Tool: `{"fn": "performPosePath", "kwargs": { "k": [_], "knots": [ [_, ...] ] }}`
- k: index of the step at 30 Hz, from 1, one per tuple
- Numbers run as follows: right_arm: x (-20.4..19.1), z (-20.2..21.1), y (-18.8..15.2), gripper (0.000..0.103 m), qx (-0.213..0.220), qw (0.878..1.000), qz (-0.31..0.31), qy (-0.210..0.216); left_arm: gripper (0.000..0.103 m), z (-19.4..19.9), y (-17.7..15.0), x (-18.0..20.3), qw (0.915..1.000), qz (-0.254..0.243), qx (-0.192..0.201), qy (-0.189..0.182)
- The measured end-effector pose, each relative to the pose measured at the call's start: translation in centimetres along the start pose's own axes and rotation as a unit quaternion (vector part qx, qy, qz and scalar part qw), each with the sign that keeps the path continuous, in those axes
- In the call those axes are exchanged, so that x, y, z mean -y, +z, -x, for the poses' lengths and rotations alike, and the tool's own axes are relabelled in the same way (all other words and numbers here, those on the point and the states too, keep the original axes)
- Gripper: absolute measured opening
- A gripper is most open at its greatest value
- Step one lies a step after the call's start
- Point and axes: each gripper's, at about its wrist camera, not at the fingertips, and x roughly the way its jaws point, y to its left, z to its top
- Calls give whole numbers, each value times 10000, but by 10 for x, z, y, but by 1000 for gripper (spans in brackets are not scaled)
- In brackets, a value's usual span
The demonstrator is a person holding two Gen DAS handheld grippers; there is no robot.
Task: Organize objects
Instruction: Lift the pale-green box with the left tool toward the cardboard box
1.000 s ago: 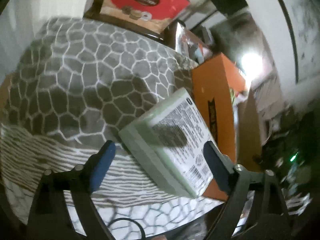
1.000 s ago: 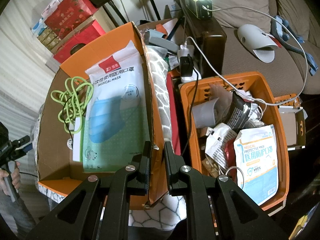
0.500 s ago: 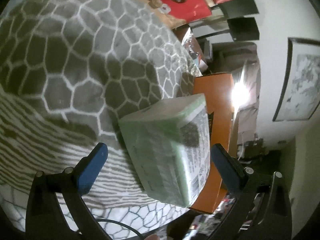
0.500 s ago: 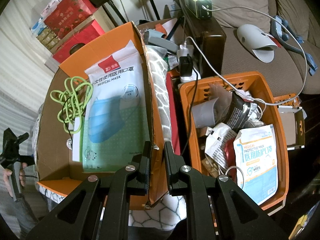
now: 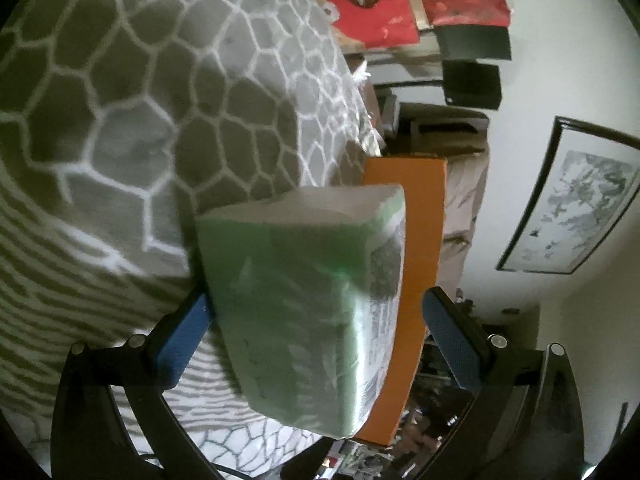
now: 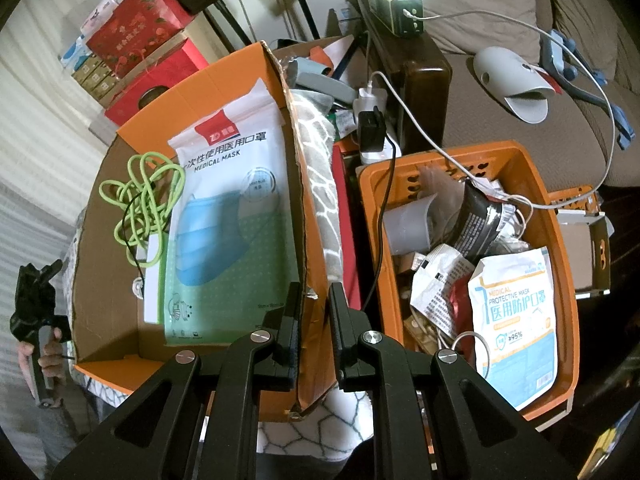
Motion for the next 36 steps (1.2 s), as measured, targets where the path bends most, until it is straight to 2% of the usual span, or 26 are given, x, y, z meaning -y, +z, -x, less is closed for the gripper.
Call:
{"fn": "performPosePath", "kwargs": {
  "k": [9,11,12,19,25,29,36],
  "knots": [
    [0,0,0,12,-5,10000,3,-4,102,-16,-2,13,9992,-367,-126,113],
    [0,0,0,12,-8,10000,1,-8,95,-17,-1,15,9988,-438,-114,200],
    [1,-1,-1,12,-9,10000,0,-11,84,-18,-1,16,9984,-482,-96,276],
    [1,-1,-1,12,-9,10000,-3,-7,75,-14,0,23,9968,-726,26,338],
    [2,-2,-1,12,-7,10000,-6,-1,74,12,2,40,9953,-906,268,190],
    [2,-3,-1,13,-6,10000,-3,-3,74,35,2,66,9904,-1265,461,325],
    [2,-3,-2,13,-1,10000,-6,-1,74,48,-7,109,9801,-1841,407,616]
  ]
}}
